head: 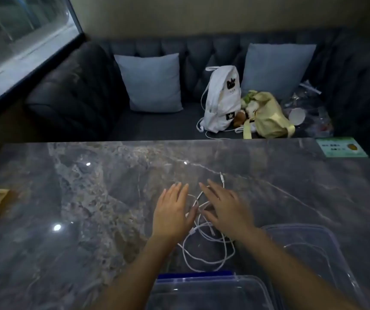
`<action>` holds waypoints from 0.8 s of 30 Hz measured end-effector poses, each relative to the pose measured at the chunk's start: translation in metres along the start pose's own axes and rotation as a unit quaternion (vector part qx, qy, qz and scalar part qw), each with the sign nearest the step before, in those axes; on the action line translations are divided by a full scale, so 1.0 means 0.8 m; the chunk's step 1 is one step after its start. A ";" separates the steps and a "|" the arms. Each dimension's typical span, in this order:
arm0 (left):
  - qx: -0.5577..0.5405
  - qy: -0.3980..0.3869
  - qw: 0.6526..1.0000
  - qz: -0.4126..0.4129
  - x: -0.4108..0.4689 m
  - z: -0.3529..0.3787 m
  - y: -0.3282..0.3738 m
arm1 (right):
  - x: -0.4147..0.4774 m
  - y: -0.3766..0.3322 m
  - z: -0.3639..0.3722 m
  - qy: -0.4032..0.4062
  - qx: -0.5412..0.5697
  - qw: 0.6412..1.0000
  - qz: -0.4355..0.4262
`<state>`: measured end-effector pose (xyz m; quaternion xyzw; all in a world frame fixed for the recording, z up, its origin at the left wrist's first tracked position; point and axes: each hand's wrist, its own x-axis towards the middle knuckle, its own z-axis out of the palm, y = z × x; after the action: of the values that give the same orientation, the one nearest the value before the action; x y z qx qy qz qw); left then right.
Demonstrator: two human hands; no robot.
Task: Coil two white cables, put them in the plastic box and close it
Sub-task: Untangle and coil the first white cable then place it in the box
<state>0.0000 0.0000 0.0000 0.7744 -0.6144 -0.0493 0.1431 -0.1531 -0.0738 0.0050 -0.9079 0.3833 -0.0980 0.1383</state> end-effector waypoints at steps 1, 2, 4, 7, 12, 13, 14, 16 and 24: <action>-0.001 -0.004 1.000 -0.004 -0.001 0.001 0.000 | 0.000 -0.001 0.004 -0.017 0.006 1.000 0.003; -0.003 0.000 1.000 -0.003 -0.001 0.002 0.000 | 0.002 -0.002 0.008 -0.026 0.013 1.000 0.001; -0.007 0.002 1.000 -0.003 -0.002 0.006 0.000 | 0.003 -0.005 0.015 -0.045 0.028 0.999 0.004; -0.027 -0.006 1.000 0.003 0.001 0.005 0.000 | 0.007 -0.014 0.020 -0.049 0.082 0.995 0.020; -0.056 -0.004 0.998 0.023 0.002 -0.002 0.002 | 0.006 -0.018 0.022 -0.080 0.090 0.992 0.029; -0.063 -0.002 0.998 0.022 0.001 -0.004 0.002 | 0.006 -0.017 0.021 -0.081 0.090 0.992 0.029; -0.072 -0.002 0.997 0.017 0.000 -0.005 0.002 | 0.005 -0.016 0.019 -0.080 0.088 0.993 0.028; -0.095 0.002 0.995 -0.004 -0.001 -0.009 0.002 | 0.006 -0.015 0.015 -0.078 0.085 0.993 0.030; -0.339 -0.036 0.934 -0.106 0.006 -0.041 -0.001 | 0.013 -0.008 -0.014 -0.026 0.078 0.995 0.053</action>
<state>0.0103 0.0005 0.0315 0.7385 -0.4801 -0.2972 0.3684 -0.1449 -0.0786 0.0181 -0.8750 0.4185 -0.0963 0.2236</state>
